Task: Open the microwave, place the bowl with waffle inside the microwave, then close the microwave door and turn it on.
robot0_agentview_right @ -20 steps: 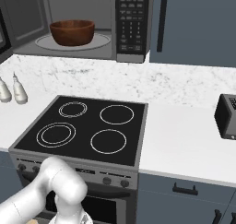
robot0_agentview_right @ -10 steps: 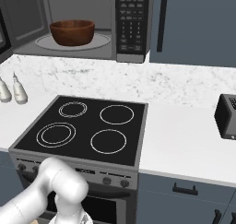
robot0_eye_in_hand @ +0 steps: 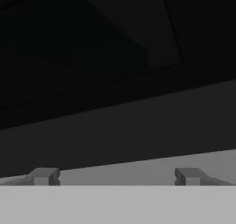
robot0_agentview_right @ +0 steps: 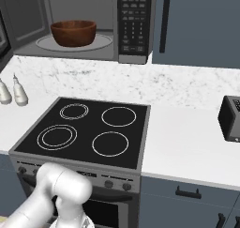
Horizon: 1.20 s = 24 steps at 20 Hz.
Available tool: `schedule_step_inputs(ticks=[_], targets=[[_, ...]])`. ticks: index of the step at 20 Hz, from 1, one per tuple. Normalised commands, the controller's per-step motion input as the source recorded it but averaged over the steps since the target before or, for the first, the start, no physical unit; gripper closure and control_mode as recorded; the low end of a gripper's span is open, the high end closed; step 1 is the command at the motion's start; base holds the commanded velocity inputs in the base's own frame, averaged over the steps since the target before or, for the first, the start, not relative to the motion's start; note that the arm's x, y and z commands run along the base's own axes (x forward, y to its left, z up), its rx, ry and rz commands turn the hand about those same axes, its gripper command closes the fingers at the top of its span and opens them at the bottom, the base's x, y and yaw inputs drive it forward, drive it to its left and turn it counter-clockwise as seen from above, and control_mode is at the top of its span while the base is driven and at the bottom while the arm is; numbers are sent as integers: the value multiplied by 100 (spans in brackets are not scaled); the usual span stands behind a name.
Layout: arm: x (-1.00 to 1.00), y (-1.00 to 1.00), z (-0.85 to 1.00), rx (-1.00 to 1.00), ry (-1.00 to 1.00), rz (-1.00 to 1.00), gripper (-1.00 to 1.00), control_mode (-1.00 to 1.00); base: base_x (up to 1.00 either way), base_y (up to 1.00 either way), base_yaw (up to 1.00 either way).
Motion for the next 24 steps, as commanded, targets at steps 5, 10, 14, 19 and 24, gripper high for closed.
schedule_step_inputs(ticks=[5,10,14,19,24], targets=[[25,-69,26,13,0,23,-100,-100,0,0,0],[30,-60,19,10,0,21,-100,-100,0,0,0],[31,-58,25,9,0,18,-100,-100,0,0,0],[37,-55,27,8,2,16,-100,-100,0,0,0],[52,-35,19,2,6,16,-100,-100,0,0,0]])
